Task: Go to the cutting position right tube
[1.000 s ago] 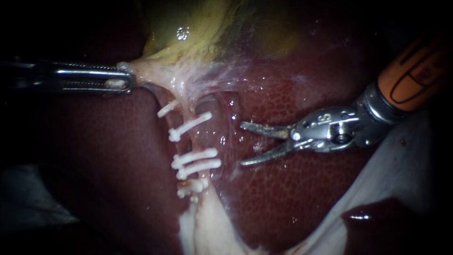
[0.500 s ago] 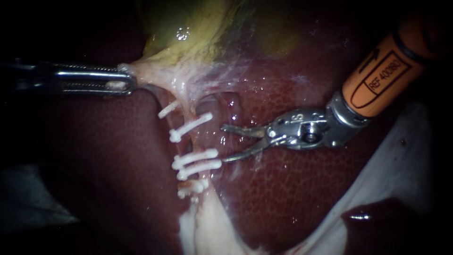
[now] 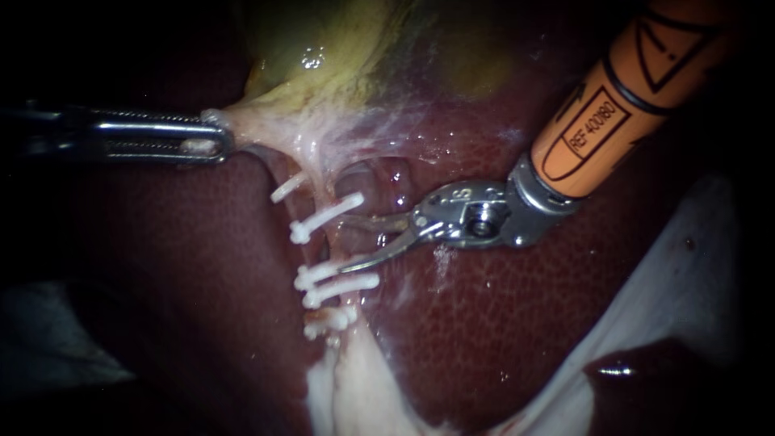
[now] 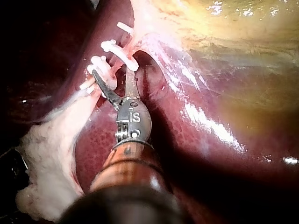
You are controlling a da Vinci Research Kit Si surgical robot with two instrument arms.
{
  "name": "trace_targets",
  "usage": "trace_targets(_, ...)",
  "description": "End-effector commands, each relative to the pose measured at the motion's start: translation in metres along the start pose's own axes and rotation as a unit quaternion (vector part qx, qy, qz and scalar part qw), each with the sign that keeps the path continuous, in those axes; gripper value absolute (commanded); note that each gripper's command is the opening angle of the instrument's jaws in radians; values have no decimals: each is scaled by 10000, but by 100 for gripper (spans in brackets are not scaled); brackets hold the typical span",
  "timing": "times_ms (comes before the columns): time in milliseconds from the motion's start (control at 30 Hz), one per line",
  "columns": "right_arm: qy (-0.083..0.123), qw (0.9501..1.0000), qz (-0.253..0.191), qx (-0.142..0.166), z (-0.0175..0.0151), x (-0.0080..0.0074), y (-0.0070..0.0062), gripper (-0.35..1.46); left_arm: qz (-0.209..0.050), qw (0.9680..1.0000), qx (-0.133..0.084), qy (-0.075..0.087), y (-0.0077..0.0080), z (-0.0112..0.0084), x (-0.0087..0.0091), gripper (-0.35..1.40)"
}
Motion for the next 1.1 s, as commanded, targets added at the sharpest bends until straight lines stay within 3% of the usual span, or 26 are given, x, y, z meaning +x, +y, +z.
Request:
trace_targets(33,17,10000,-6,53,2,-2,-1,130,1,10000,-2,-1,0,0,0,-35)
trace_targets(200,54,9998,-51,210,9,-3,-3,130,0,10000,0,0,0,1,0,-35)
trace_targets(467,412,9973,-41,602,19,5,-8,129,0,10000,1,0,0,2,0,-35)
trace_targets(600,476,9962,-8,731,28,11,-7,129,0,10000,1,1,0,2,1,-35)
trace_targets(1100,895,9943,244,531,65,27,3,129,-3,10000,8,4,1,5,1,-35)
